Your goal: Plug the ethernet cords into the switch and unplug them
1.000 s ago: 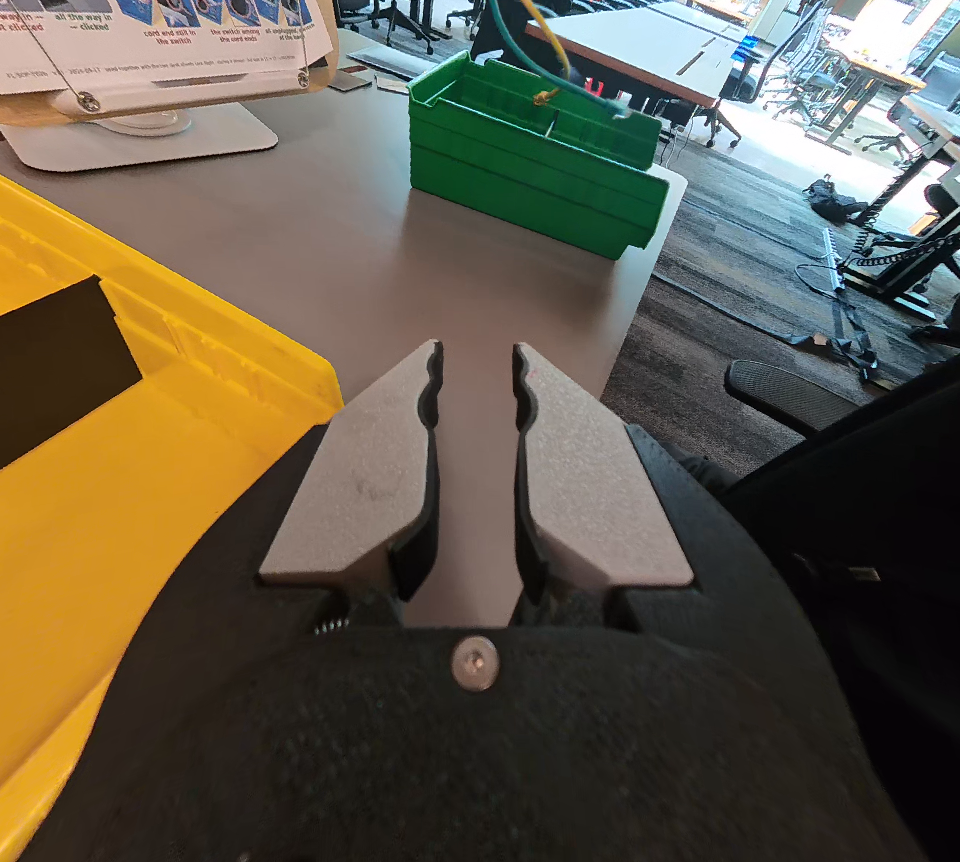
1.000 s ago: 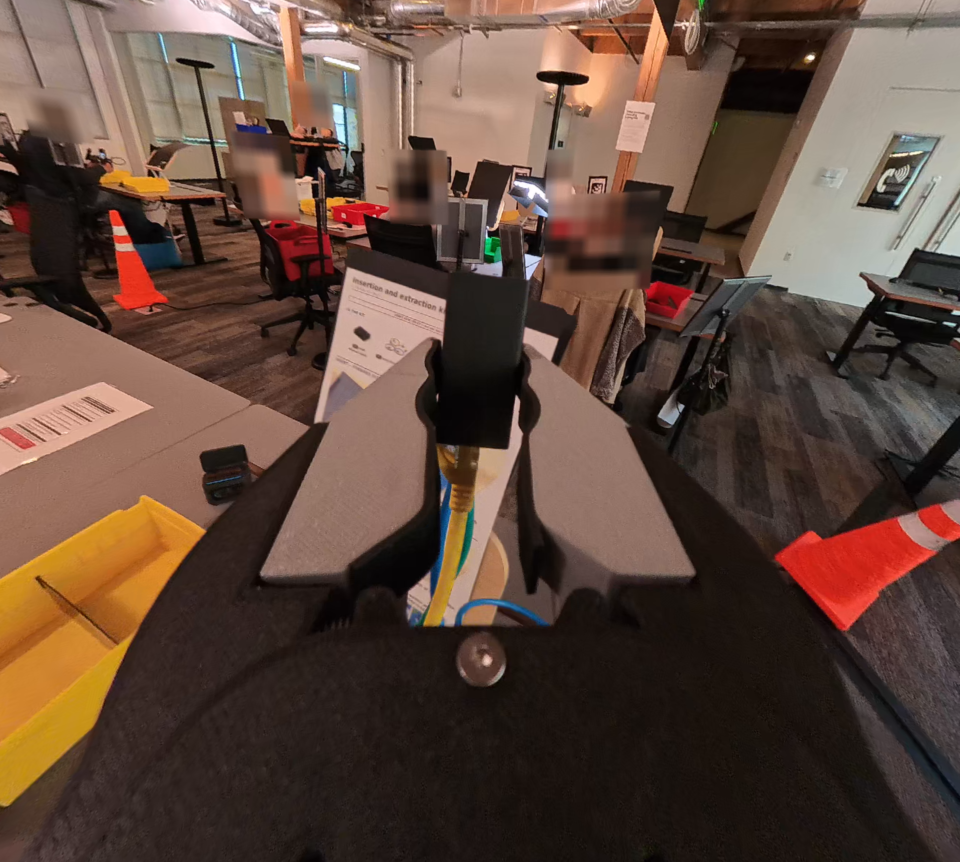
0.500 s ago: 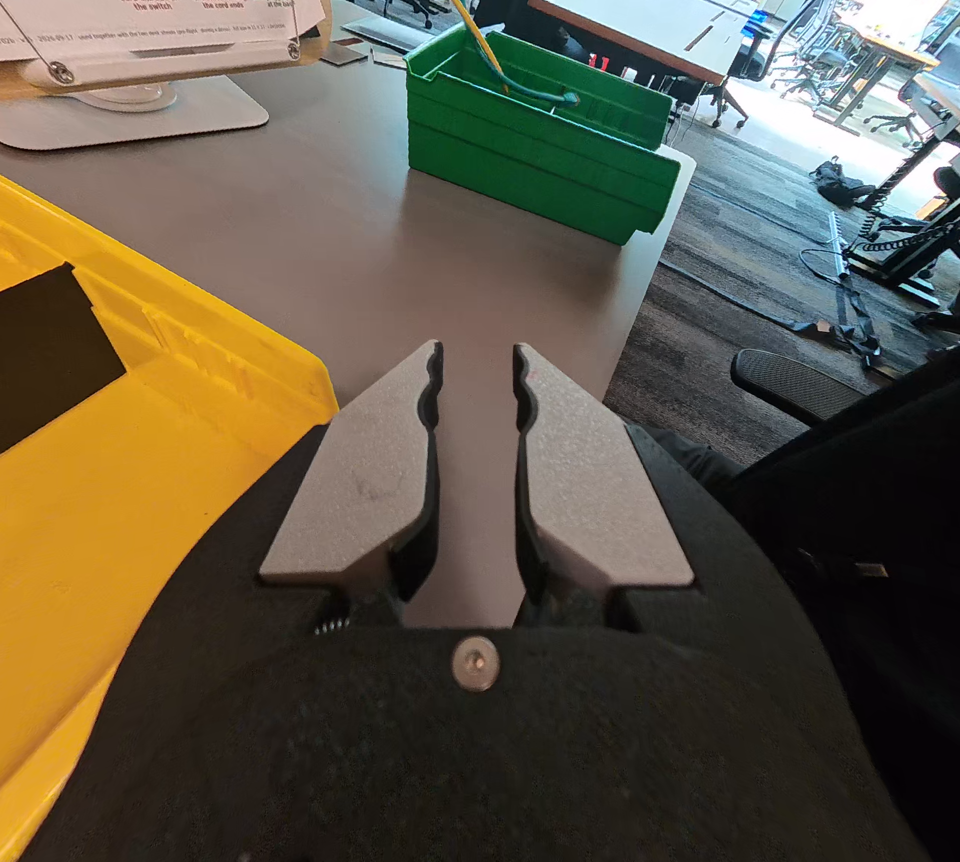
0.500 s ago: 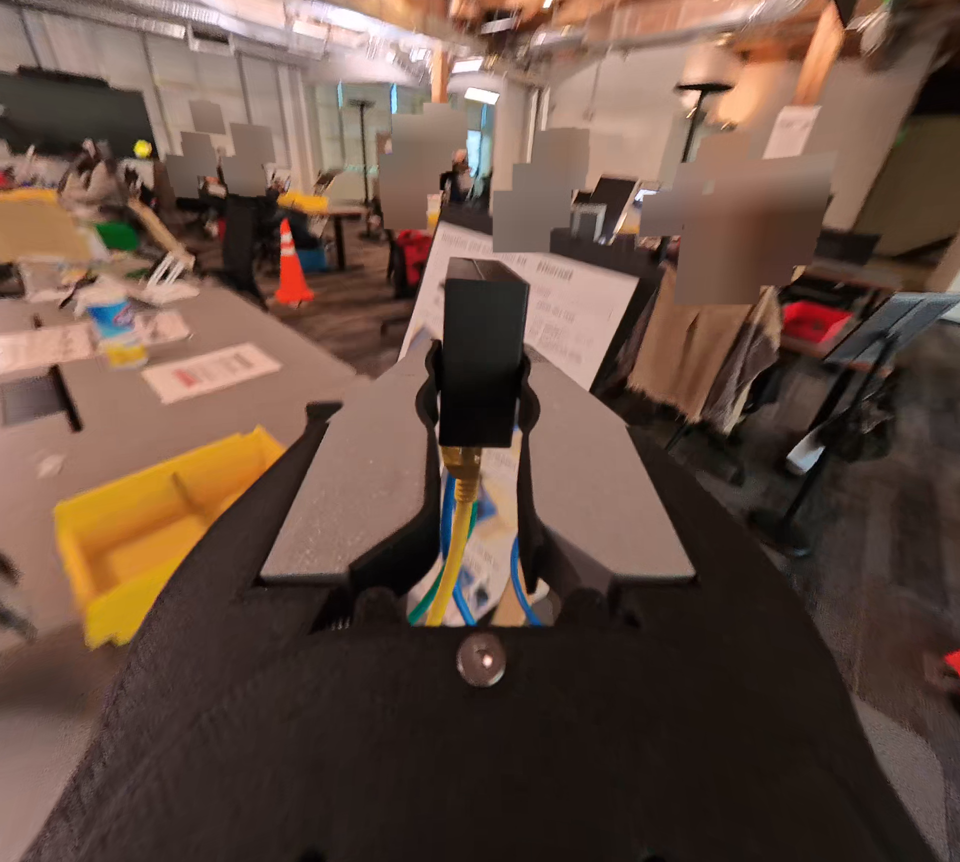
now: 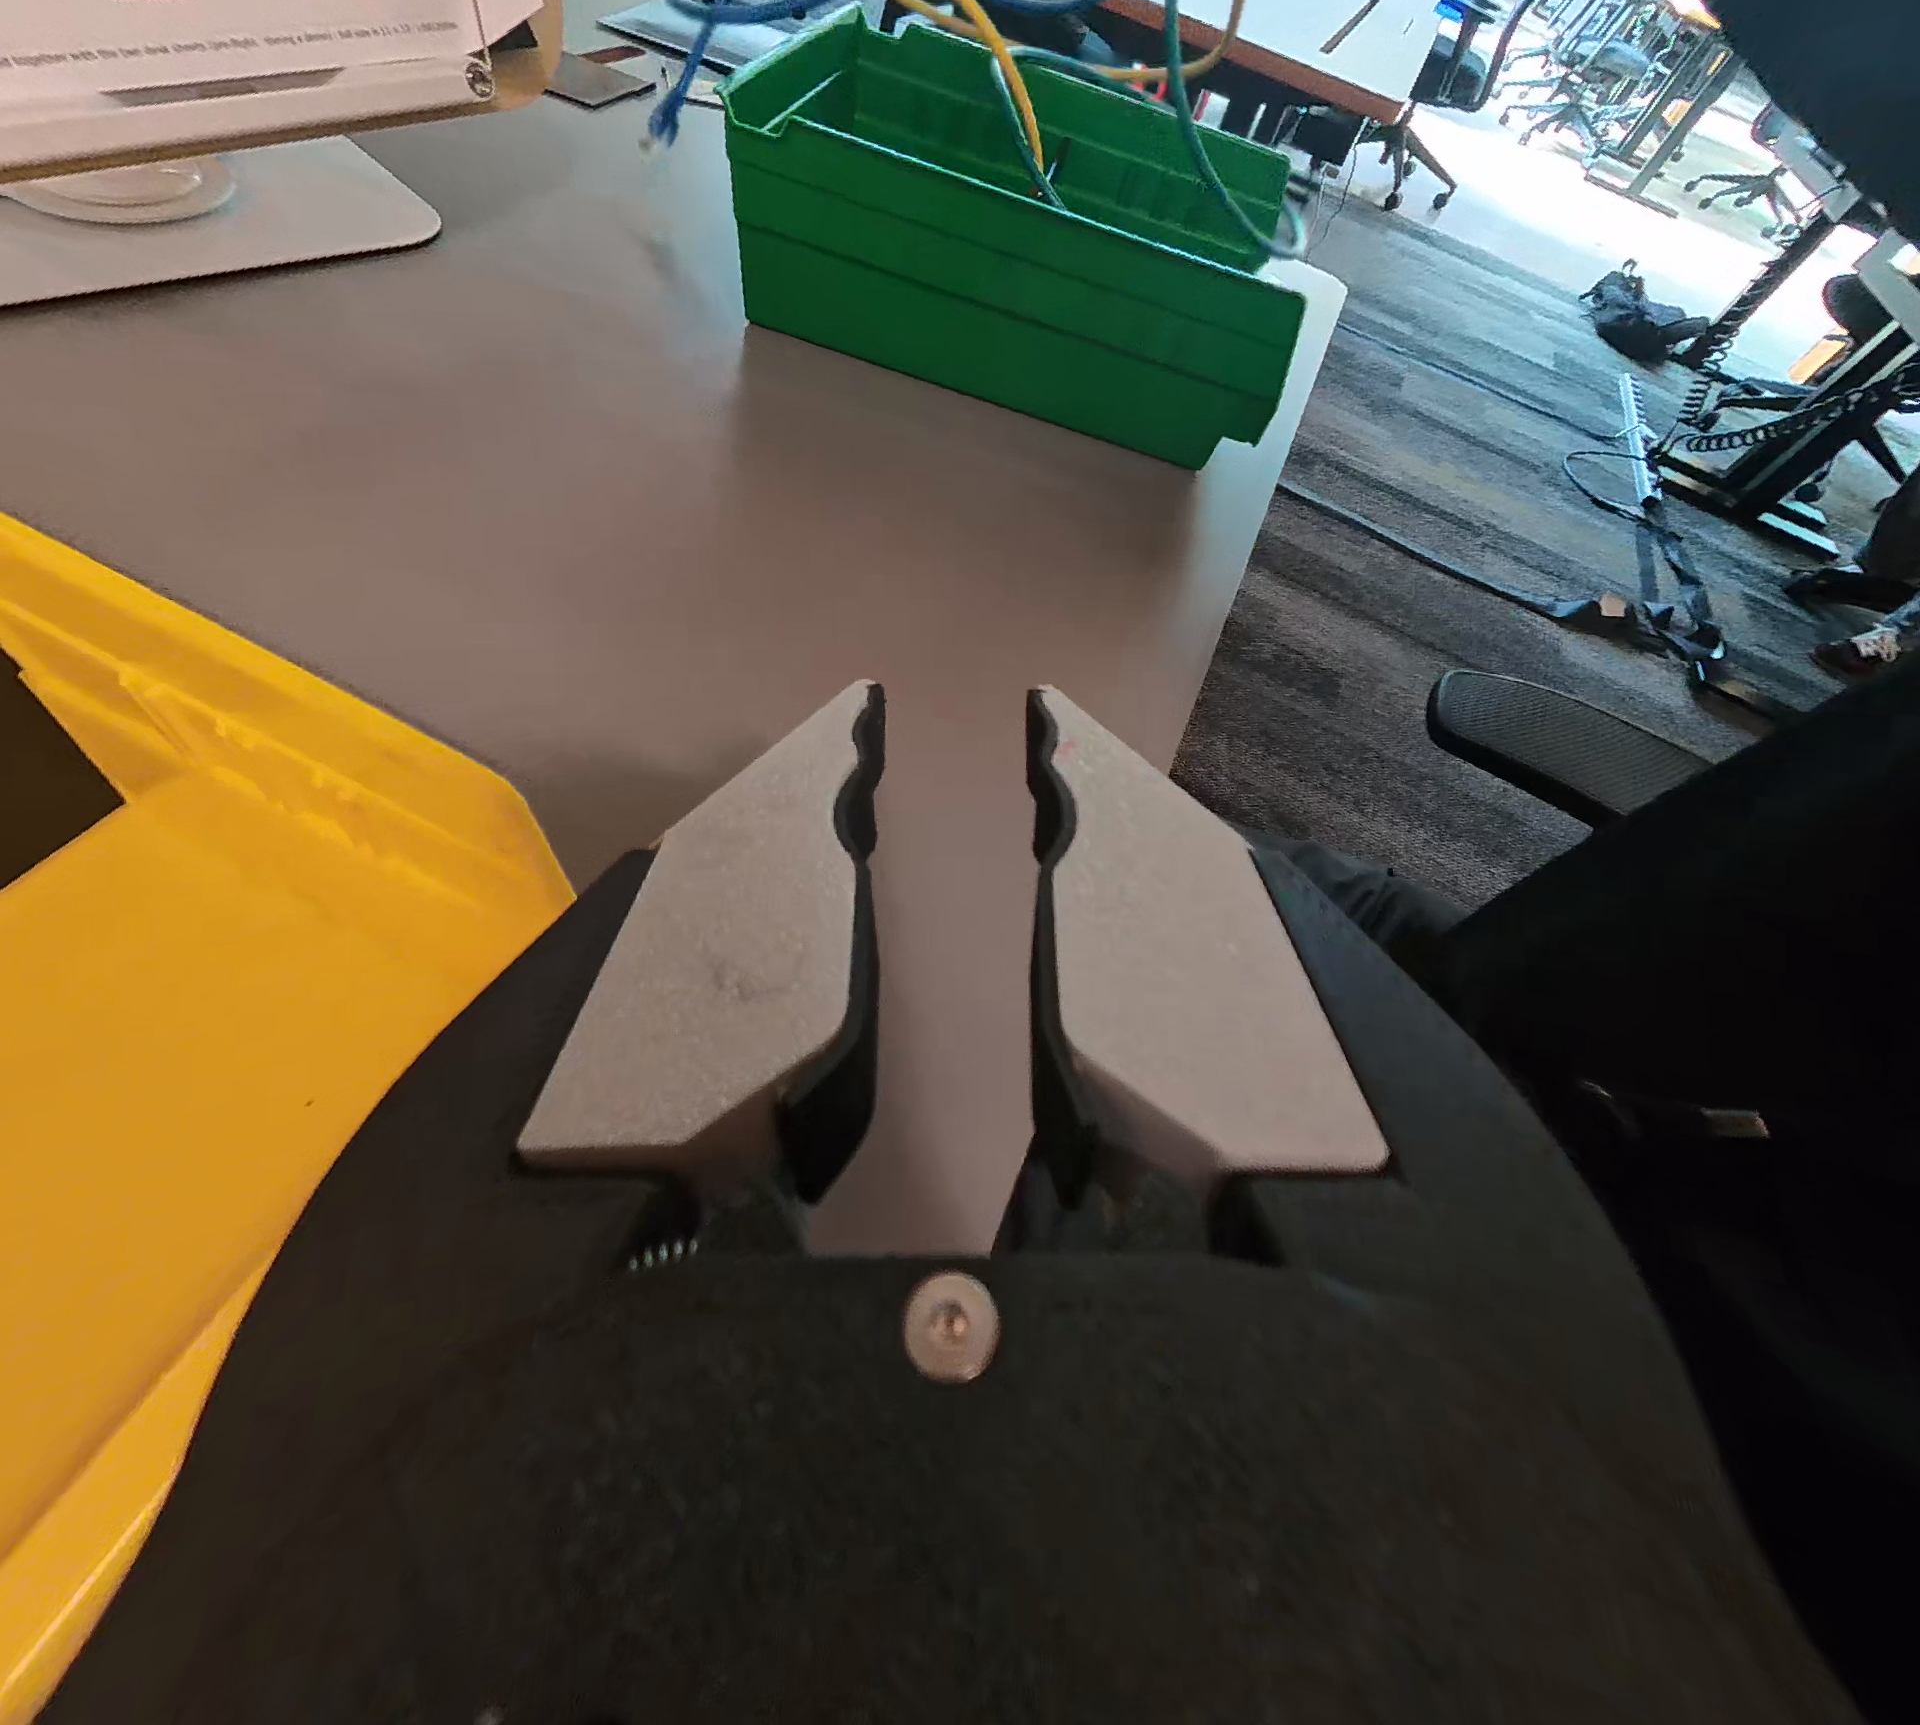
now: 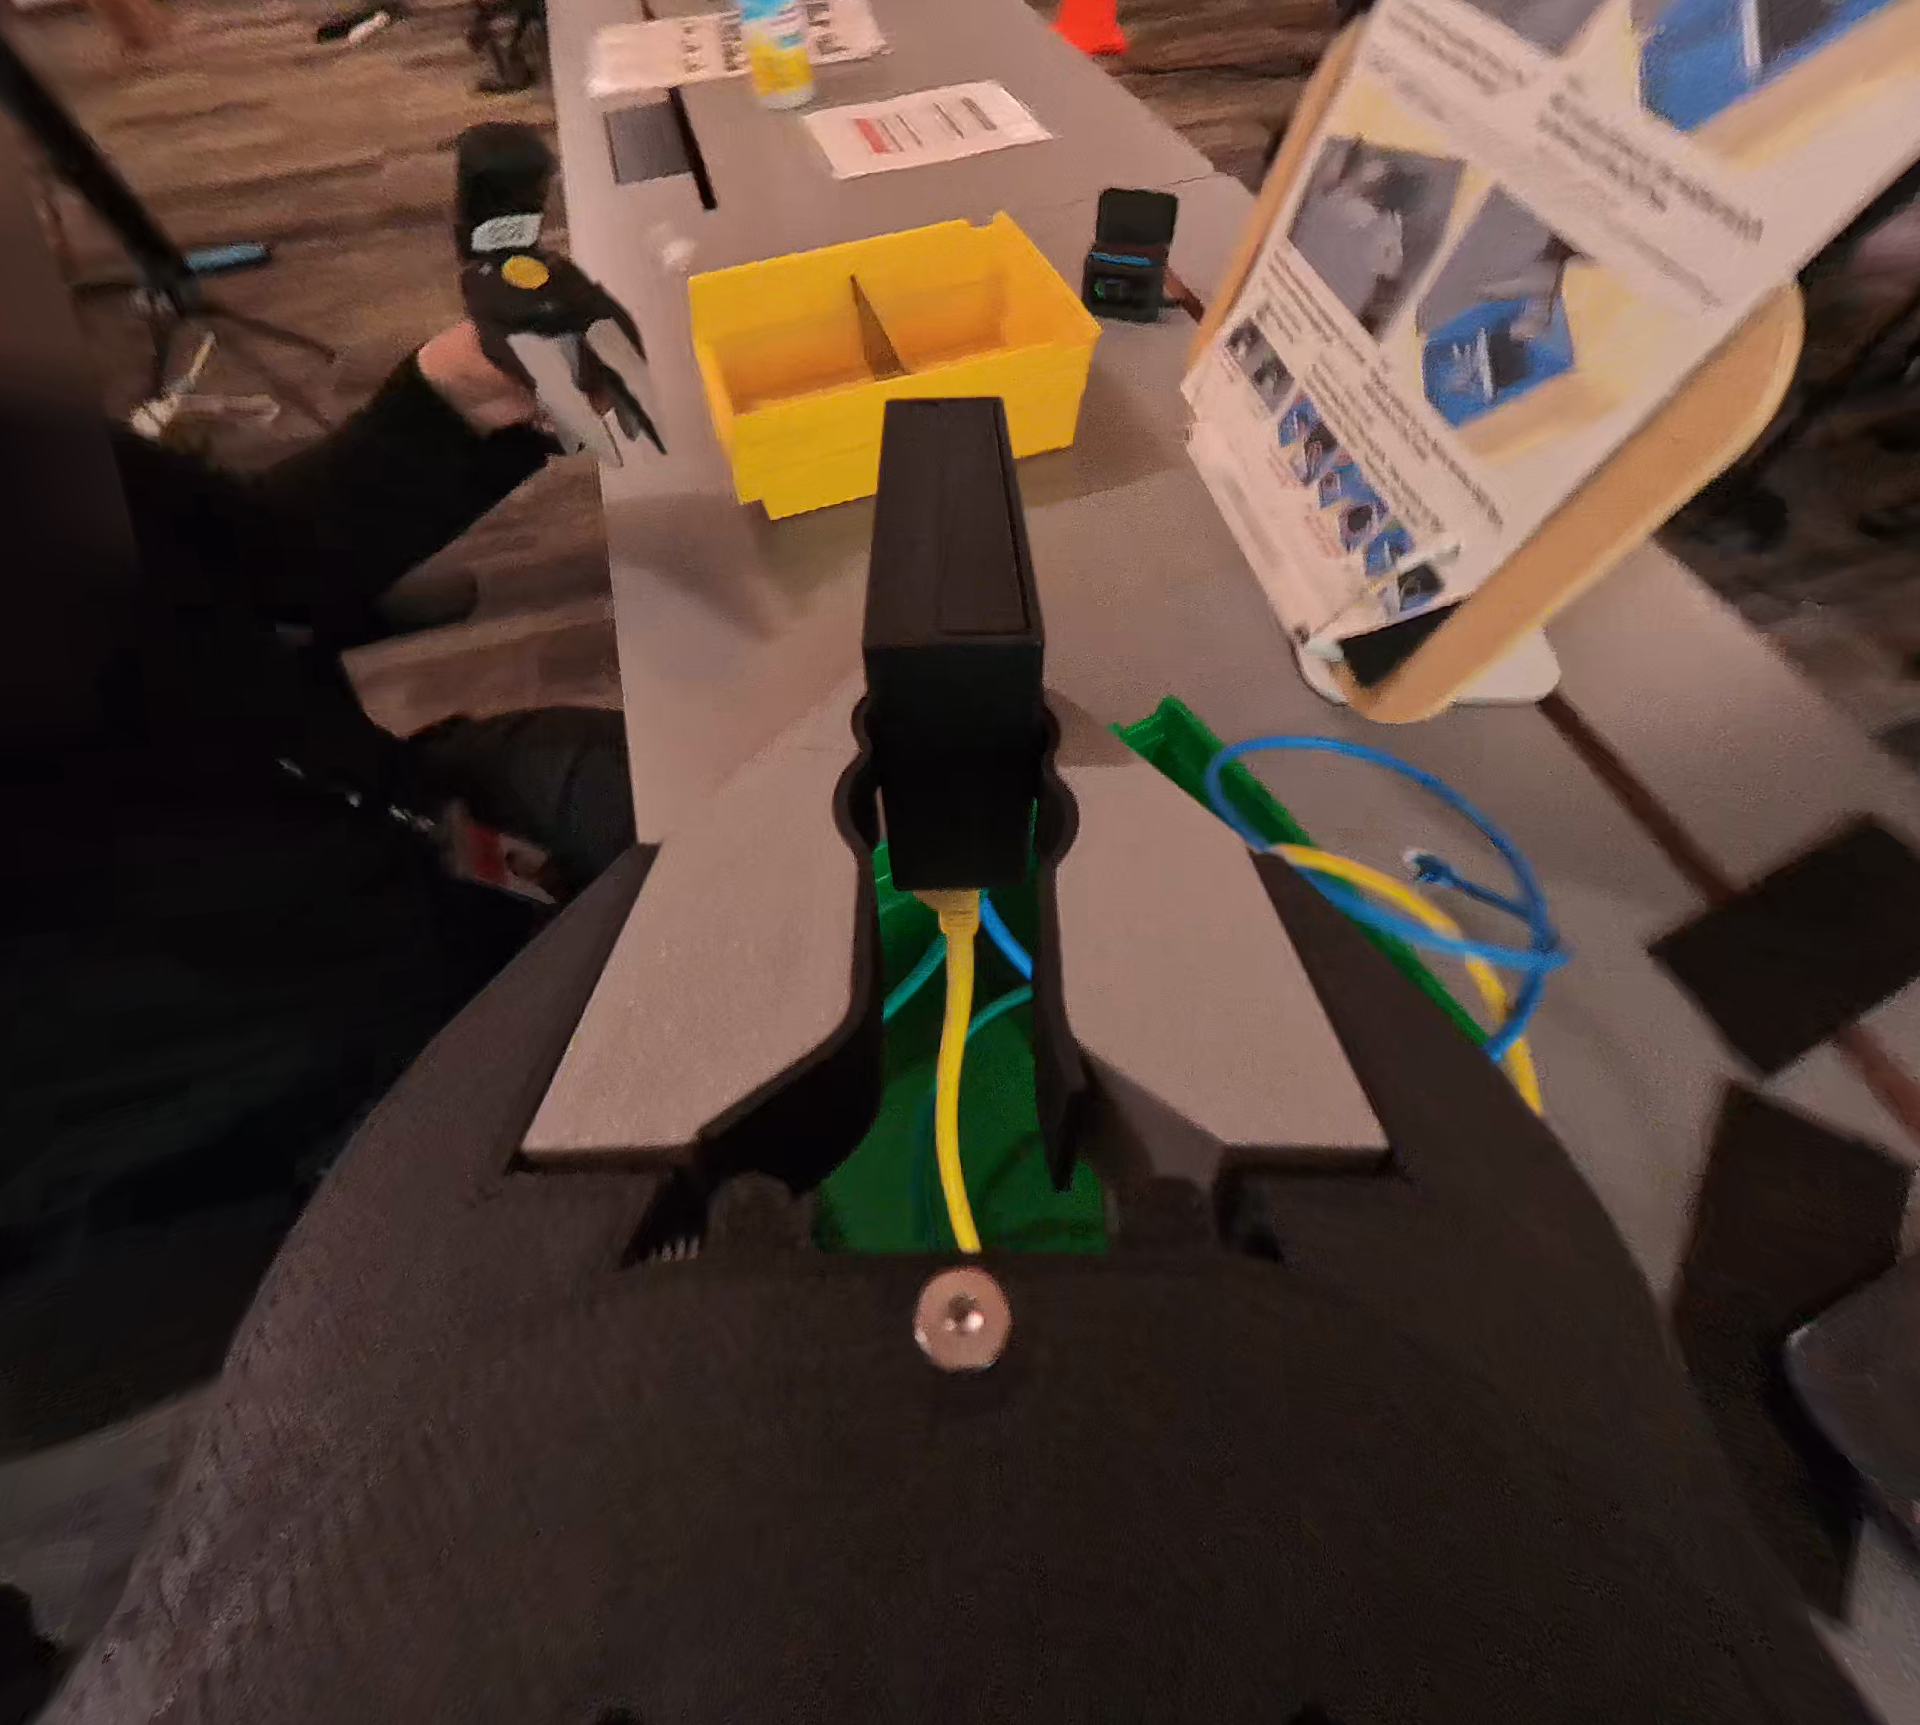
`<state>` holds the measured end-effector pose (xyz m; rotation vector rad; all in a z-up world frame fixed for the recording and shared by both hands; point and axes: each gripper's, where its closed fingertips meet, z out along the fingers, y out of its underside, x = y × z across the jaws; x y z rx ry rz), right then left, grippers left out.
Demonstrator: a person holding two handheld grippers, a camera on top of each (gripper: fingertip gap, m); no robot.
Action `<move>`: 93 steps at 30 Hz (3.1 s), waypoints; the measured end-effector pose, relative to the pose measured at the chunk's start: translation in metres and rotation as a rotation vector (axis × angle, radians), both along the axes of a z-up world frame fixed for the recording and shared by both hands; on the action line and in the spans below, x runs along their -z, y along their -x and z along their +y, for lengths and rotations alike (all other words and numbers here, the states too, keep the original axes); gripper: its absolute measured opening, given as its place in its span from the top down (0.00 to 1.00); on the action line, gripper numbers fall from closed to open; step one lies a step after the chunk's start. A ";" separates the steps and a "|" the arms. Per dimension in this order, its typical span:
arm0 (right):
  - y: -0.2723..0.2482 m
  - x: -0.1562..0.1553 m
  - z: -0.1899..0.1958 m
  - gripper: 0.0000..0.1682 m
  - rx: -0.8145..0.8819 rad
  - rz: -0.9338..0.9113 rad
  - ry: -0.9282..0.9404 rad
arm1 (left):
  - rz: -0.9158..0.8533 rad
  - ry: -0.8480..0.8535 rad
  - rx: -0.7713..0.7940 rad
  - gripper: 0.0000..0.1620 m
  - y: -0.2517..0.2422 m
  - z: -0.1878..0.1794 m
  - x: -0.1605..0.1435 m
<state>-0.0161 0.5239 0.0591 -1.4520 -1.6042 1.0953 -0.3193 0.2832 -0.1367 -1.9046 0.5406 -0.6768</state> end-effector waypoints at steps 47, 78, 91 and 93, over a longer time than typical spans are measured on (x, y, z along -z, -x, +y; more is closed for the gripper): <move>0.072 0.235 0.087 0.84 0.434 -0.963 0.478 | -0.008 0.031 0.013 0.85 -0.003 0.004 0.010; -0.044 0.205 -0.089 0.76 0.587 -0.636 -0.001 | 0.009 0.020 0.100 0.84 -0.037 -0.002 0.004; -0.089 0.248 -0.017 0.98 0.669 -0.999 -0.550 | 0.041 0.017 0.089 0.85 -0.041 -0.007 0.004; -0.091 0.207 -0.002 0.98 0.687 -1.012 -0.800 | 0.022 0.023 0.090 0.85 -0.040 -0.005 0.005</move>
